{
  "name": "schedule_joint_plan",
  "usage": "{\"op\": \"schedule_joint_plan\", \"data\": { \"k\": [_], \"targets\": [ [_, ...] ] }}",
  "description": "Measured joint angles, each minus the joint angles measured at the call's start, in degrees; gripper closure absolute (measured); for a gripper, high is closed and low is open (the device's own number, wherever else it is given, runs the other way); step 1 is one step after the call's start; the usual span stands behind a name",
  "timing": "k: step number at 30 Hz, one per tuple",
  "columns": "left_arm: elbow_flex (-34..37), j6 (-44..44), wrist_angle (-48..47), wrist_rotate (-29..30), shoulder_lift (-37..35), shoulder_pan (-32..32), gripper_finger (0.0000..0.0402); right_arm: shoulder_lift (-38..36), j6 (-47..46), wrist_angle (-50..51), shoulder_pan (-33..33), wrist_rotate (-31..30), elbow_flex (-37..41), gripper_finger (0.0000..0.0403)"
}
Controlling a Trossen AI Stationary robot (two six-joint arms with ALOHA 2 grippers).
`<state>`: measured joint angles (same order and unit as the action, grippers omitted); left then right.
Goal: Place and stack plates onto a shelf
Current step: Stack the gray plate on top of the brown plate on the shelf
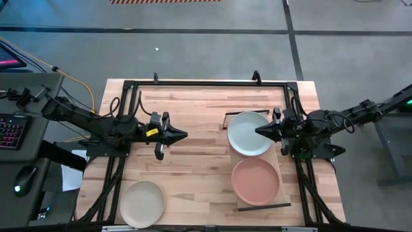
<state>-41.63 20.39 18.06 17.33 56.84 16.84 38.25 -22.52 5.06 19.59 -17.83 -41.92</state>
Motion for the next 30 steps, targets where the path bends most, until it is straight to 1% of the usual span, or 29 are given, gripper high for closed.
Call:
{"op": "schedule_joint_plan", "data": {
  "k": [7,11,15,18,23,26,30],
  "targets": [
    [0.0,-0.1,-0.6,0.1,0.0,0.0,0.0391,0.0,-2.4,0.0,0.0,0.0,0.0,0.0402],
    [0.0,-2.0,-0.8,0.1,0.0,0.0,0.0391,0.0,-4.5,0.0,0.0,0.0,0.0,0.0402],
    [0.0,-3.0,-0.8,0.1,0.0,0.0,0.0391,0.0,-4.7,-0.2,0.0,-1.0,0.0,0.0402],
    [0.0,-3.0,-1.2,0.1,0.0,0.0,0.0391,0.0,-4.7,-0.6,0.0,-2.4,0.0,0.0402],
    [-0.1,-4.4,-3.6,-0.1,0.0,0.0,0.0390,0.0,-6.0,-0.6,0.0,-6.6,0.0,0.0402],
    [-0.2,-3.5,-7.9,-2.5,0.0,0.0,0.0374,0.1,-6.0,-0.6,0.0,-7.9,0.0,0.0402],
    [-2.6,2.1,-22.6,-5.6,0.4,0.6,0.0327,0.1,-6.0,-0.6,0.0,-8.7,0.0,0.0402]
  ]
}}
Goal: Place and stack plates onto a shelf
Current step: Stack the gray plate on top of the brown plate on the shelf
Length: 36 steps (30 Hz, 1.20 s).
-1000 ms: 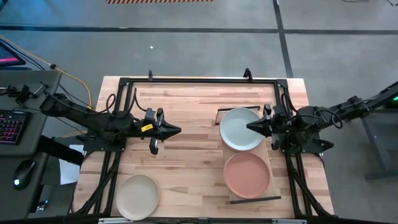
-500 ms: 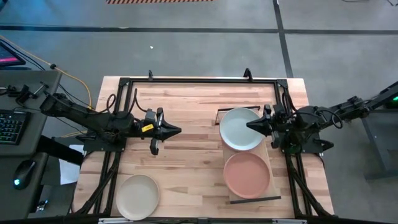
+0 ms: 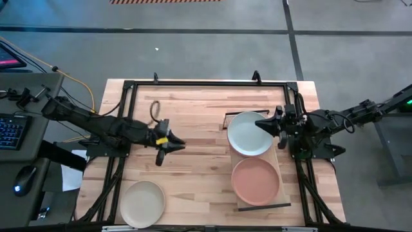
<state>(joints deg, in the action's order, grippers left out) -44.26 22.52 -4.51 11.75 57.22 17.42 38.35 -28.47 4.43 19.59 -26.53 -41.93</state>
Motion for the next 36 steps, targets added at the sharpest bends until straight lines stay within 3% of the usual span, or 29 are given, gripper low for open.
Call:
{"op": "schedule_joint_plan", "data": {
  "k": [7,11,19,32,36],
  "targets": [
    [-1.2,14.3,-29.9,-9.8,3.3,5.9,0.0242,1.9,0.3,0.4,0.0,-0.2,0.0,0.0402],
    [-1.1,19.8,-39.3,-14.9,7.7,12.4,0.0219,3.9,0.6,0.7,-0.1,-0.2,0.0,0.0402],
    [3.7,21.6,-37.8,-15.5,16.7,23.2,0.0215,7.1,2.2,2.5,-0.1,-0.2,0.0,0.0402],
    [5.1,20.9,-32.1,-16.6,22.1,24.7,0.0218,7.6,1.5,4.5,-0.5,1.1,0.0,0.0402],
    [5.1,20.8,-31.2,-17.6,23.3,24.6,0.0254,7.5,1.5,4.7,-0.5,1.3,0.0,0.0402]
  ]
}}
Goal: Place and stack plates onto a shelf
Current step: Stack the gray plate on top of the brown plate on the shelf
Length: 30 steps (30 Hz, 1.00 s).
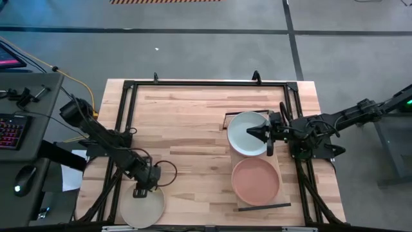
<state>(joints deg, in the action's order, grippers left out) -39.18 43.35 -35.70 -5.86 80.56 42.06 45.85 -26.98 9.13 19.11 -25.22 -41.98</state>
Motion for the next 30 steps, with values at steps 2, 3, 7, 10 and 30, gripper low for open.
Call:
{"op": "schedule_joint_plan", "data": {
  "k": [2,3,7,10,30],
  "targets": [
    [0.0,-0.1,0.0,-1.4,0.8,0.0,0.0289,0.0,0.0,0.1,0.0,0.2,0.0,0.0402],
    [0.0,-0.1,0.0,-2.0,0.8,0.0,0.0310,-0.1,0.0,0.0,0.0,0.2,0.0,0.0402],
    [0.0,0.1,1.4,-2.9,0.7,0.0,0.0389,-0.2,0.0,0.0,0.0,0.2,0.0,0.0402],
    [0.0,1.1,1.2,-3.4,0.2,-0.6,0.0391,-0.2,0.0,-0.1,0.0,0.2,0.0,0.0402],
    [-26.6,3.1,-11.9,9.4,-14.7,-22.2,0.0400,-6.4,0.1,3.6,0.2,6.3,0.0,0.0402]
  ]
}}
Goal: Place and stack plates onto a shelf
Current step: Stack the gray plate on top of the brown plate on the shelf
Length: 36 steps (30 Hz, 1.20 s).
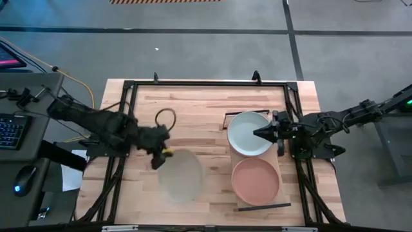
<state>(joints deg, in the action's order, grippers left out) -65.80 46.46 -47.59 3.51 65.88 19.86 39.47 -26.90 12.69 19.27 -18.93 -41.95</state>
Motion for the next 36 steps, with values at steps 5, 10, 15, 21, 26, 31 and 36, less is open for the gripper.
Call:
{"op": "schedule_joint_plan", "data": {
  "k": [5,10,15,21,26,31,36],
  "targets": [
    [-12.8,-7.2,-0.1,2.2,11.3,-4.0,0.0401,-5.3,0.4,3.8,0.0,-1.5,0.0,0.0402],
    [-27.1,-15.0,2.1,2.4,25.9,-6.7,0.0401,-9.8,1.8,6.5,0.0,-4.6,0.0,0.0402],
    [-41.6,-20.0,5.7,2.4,38.9,-8.7,0.0401,-12.3,3.4,8.1,0.0,-5.0,0.0,0.0402],
    [-52.7,-20.6,5.8,2.2,49.1,-9.9,0.0401,-13.0,3.4,9.8,0.0,-5.0,0.0,0.0402],
    [-53.9,-18.8,7.3,1.5,52.3,-9.5,0.0397,-12.9,3.3,11.9,0.0,-4.9,0.0,0.0402],
    [-54.0,-18.6,8.7,1.5,53.7,-8.9,0.0393,-12.9,3.2,12.5,0.0,-5.0,0.0,0.0402],
    [-54.1,-20.9,9.3,1.5,54.4,-8.8,0.0391,-12.9,2.8,12.5,0.0,-5.0,0.0,0.0402]
  ]
}}
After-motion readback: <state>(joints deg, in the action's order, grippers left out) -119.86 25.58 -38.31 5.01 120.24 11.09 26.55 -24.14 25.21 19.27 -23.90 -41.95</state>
